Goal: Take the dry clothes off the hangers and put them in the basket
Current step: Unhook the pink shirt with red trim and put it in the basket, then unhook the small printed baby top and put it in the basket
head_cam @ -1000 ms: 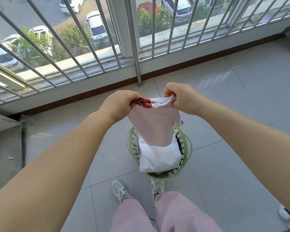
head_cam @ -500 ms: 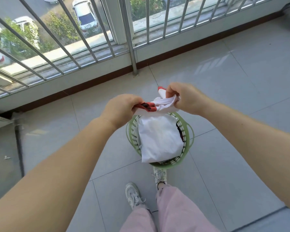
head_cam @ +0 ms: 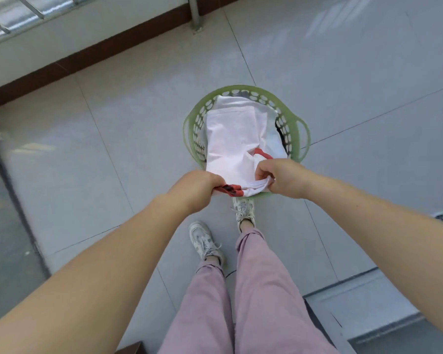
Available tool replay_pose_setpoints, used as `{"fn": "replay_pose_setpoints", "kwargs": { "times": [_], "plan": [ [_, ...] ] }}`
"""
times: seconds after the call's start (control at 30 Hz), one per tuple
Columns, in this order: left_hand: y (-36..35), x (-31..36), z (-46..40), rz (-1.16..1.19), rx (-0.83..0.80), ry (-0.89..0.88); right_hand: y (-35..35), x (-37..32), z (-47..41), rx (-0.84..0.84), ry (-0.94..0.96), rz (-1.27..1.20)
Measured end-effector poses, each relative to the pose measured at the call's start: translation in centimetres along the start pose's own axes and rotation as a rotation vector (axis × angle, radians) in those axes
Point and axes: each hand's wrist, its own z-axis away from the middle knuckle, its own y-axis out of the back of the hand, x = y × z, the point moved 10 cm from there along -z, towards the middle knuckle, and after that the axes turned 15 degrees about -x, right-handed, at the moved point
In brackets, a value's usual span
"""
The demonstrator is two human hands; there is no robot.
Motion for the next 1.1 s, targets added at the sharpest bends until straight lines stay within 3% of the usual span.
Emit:
{"fn": "replay_pose_setpoints", "kwargs": {
  "times": [0.2, 0.43, 0.7, 0.93, 1.1],
  "plan": [
    [-2.3, -1.5, -3.0, 0.046, -0.101, 0.032, -1.8, 2.0, -3.2, -0.146, -0.015, -0.010],
    [4.8, -3.7, -8.8, 0.055, 0.014, 0.079, 5.2, 4.3, -8.0, -0.030, -0.049, 0.007],
    [10.2, -8.2, -16.2, 0.058, 0.231, 0.203, 11.9, 8.0, -14.7, 0.216, -0.144, 0.045],
    [5.1, -9.6, -17.7, 0.076, 0.089, 0.258, 11.6, 9.7, -16.1, 0.200, -0.198, 0.095],
    [5.4, -8.5, -15.1, 0.147, 0.109, 0.258, 12.4, 7.3, -14.2, 0.192, -0.150, 0.110]
  ]
}}
